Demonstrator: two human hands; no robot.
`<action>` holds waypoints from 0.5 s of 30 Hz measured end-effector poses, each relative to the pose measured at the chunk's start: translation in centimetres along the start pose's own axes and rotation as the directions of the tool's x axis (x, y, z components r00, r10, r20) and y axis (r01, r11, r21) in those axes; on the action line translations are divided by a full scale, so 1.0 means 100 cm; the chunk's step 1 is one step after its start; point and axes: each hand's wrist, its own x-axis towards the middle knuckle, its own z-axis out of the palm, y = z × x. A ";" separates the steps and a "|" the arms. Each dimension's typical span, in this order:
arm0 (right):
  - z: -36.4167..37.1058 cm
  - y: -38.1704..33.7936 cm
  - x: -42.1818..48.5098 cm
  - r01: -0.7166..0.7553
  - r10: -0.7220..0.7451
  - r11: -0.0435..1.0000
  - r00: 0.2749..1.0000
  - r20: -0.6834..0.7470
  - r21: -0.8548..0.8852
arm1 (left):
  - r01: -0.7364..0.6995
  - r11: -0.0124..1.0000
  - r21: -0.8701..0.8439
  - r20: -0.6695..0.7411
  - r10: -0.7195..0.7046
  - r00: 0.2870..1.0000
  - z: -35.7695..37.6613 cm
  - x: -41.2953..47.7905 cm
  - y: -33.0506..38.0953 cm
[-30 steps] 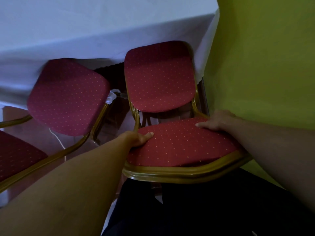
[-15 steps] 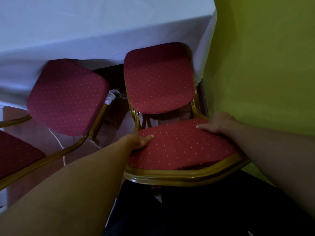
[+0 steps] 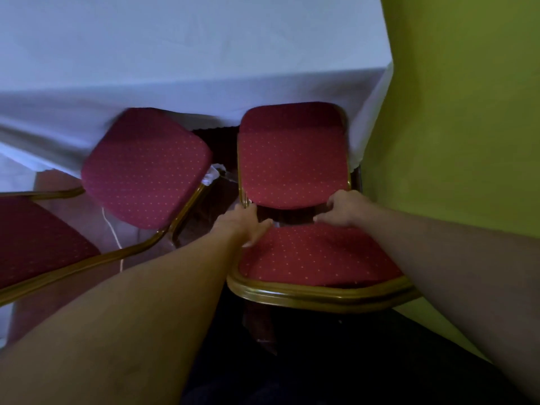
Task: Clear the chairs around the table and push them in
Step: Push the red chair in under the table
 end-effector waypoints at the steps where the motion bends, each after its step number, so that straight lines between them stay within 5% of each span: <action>1: -0.003 -0.015 -0.004 0.022 -0.022 1.000 1.000 -0.018 0.018 | -0.028 1.000 0.011 -0.049 0.028 0.998 -0.008 -0.006 -0.002; 9: -0.012 -0.144 -0.038 0.208 -0.191 0.974 0.968 -0.165 0.094 | -0.124 0.990 0.060 -0.282 0.136 0.950 -0.068 -0.043 -0.062; 15: 0.008 -0.242 -0.064 0.252 -0.239 0.963 0.963 -0.124 0.100 | -0.083 0.994 0.076 -0.287 0.101 0.953 -0.095 -0.066 -0.161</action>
